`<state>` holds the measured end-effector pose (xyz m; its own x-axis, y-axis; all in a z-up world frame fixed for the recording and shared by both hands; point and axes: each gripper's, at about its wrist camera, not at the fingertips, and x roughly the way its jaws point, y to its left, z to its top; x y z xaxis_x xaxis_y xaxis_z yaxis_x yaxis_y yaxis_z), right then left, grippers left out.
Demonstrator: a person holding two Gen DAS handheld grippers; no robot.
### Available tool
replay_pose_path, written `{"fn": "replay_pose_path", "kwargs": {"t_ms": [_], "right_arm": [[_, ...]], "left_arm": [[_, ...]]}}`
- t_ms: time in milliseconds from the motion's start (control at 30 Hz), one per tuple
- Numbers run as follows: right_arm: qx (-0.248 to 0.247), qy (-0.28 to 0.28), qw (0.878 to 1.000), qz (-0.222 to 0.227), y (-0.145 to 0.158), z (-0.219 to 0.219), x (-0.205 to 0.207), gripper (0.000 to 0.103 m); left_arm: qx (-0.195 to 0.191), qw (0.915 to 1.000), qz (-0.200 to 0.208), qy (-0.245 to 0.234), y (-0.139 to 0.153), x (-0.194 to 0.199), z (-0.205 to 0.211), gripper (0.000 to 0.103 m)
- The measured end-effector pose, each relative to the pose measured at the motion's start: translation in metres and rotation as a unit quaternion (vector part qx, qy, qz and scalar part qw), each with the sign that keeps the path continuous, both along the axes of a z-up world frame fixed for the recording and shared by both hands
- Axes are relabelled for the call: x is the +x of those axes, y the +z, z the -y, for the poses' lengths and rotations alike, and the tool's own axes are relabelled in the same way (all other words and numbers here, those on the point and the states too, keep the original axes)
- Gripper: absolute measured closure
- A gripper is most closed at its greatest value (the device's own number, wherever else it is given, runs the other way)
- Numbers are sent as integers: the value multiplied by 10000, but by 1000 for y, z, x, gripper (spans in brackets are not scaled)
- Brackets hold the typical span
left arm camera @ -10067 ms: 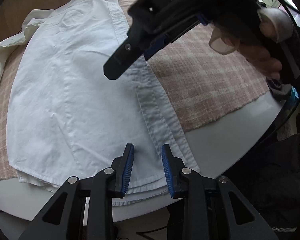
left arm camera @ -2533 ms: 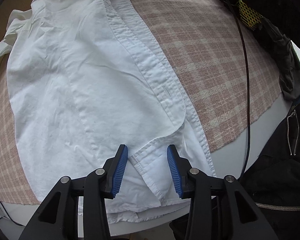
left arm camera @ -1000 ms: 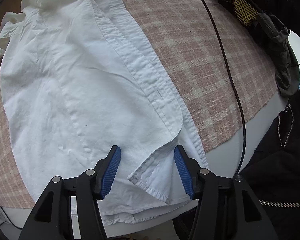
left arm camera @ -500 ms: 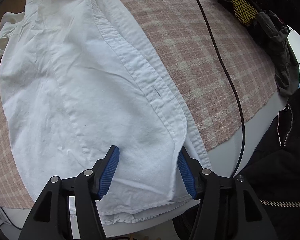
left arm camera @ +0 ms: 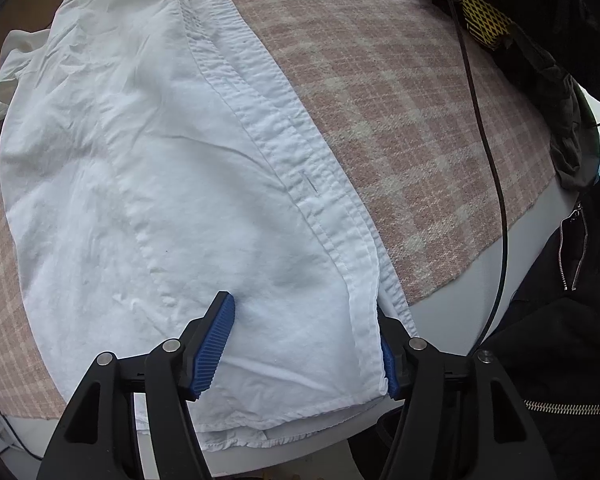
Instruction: Fold clothes
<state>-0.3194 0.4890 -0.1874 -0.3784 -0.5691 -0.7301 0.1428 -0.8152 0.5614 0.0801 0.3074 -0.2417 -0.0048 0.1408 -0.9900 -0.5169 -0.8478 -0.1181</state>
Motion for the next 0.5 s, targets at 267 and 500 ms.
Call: {"fn": "replay_pose_path", "kwargs": {"t_ms": [267,500], "right_arm": [[202,154,9989,-406,6,15,-2,102],[1663,222,9839,-620,0,43,-41,99]], "left_arm": [[1,10000,-31,-5,-3,10,-9,43],[34,10000,-46,-35,-10,22,2,41]]}}
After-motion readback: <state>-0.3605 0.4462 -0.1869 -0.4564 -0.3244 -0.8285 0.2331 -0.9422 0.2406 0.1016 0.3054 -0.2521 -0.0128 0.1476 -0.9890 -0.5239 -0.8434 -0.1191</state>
